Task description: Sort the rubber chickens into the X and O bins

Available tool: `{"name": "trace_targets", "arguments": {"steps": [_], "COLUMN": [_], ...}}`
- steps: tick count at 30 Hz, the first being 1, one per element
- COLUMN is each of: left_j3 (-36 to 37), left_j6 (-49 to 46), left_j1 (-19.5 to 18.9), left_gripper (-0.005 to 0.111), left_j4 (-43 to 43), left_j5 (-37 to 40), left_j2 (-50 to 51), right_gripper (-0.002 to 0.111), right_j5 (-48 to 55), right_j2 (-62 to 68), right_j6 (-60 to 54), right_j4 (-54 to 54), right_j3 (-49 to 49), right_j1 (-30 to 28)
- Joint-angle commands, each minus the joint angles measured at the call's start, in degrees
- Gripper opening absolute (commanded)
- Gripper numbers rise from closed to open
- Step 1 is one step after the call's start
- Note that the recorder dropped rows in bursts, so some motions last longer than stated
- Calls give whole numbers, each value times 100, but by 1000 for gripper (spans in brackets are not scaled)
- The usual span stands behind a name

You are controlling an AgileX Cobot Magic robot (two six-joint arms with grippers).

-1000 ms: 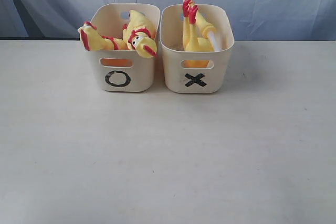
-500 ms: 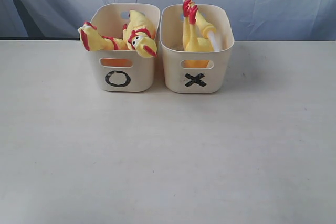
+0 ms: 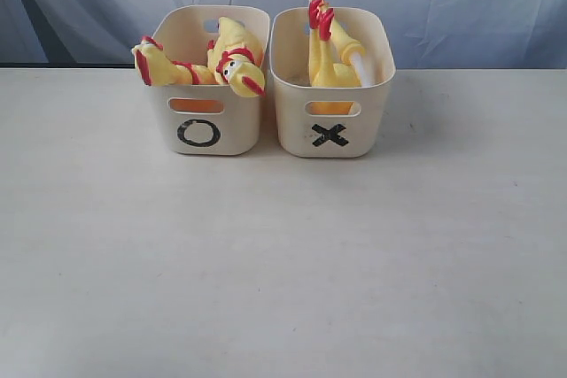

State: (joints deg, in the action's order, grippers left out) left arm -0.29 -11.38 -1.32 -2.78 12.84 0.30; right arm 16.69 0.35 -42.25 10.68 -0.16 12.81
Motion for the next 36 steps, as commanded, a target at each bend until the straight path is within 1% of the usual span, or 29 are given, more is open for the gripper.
{"name": "trace_targets", "arguments": {"steps": [1,5,8,23,29,34,36], "left_j3": [29,29,29,29,29,29,29], "left_j6": [27,27,27,52,259,262,543], "left_j1": [-24,-24,-24,-24,-24,-24,-24], "left_gripper": [0,0,0,0,0,0,0], "left_j4": [55,55,85,85,85,197,226], "left_j5": [-90,-90,-90,-90,-78,-42,-42], "left_j2": [-30,-30,-30,-30,-30,-30,-30], "right_gripper": [-1,-1,-1,-1,-1,-1,-1], "right_j5": [-16,-16,-27,-48,-50,-36,-36], "right_j2": [-35,-35,-35,-35,-35,-35,-35], "right_j6": [477,1509,2045,2046,2811,2901,2901], "right_j4": [26,26,26,3,3,3,3], "right_j3": [16,16,16,16,16,16,16], "right_j1": [-22,-22,-22,-22,-22,-22,-22]}}
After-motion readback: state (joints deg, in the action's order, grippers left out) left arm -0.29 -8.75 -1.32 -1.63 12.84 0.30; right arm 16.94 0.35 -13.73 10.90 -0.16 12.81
